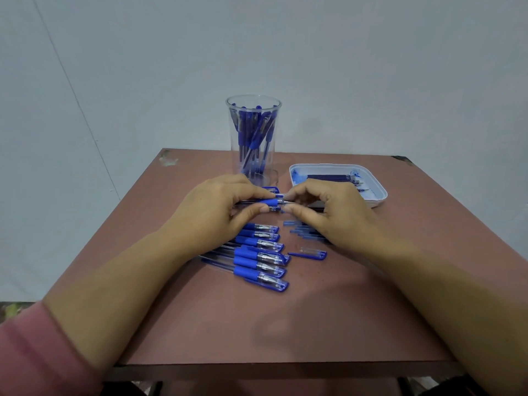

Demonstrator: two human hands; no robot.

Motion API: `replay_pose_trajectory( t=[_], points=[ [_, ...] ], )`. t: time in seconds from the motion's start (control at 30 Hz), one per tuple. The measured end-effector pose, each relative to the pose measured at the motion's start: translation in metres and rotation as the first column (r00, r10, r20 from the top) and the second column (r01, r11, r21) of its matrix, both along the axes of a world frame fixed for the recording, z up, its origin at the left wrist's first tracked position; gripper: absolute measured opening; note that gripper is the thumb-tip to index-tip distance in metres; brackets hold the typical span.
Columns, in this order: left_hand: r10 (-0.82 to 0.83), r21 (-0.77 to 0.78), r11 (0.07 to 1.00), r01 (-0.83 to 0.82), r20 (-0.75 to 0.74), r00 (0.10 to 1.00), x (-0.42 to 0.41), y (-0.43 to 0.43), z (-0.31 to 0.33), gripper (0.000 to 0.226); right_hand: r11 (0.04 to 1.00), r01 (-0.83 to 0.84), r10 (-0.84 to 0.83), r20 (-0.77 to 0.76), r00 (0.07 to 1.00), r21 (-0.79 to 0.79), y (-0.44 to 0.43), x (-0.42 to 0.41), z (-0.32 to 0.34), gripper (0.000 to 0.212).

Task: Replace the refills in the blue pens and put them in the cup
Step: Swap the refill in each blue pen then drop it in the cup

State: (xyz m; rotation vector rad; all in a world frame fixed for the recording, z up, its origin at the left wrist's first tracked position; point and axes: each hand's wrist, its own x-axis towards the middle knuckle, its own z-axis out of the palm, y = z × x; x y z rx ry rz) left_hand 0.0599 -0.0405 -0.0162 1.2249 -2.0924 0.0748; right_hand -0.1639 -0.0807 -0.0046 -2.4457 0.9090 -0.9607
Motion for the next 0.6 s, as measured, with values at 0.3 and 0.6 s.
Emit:
replay_pose_trajectory(
  t=[0.3, 0.6],
  points=[
    [0.006, -0.02, 1.0, -0.006, 0.006, 1.0, 0.0002, 0.0004, 0.0009, 0.032, 0.992, -0.01, 0.001, -0.074, 0.997, -0.126, -0.0009, -0.0025, 0.002, 0.012],
    [0.014, -0.025, 1.0, -0.014, 0.007, 1.0, 0.0, 0.0008, 0.0006, 0.029, 0.981, -0.021, 0.001, -0.101, 0.995, -0.193, -0.0024, -0.0011, -0.0006, 0.015]
  ],
)
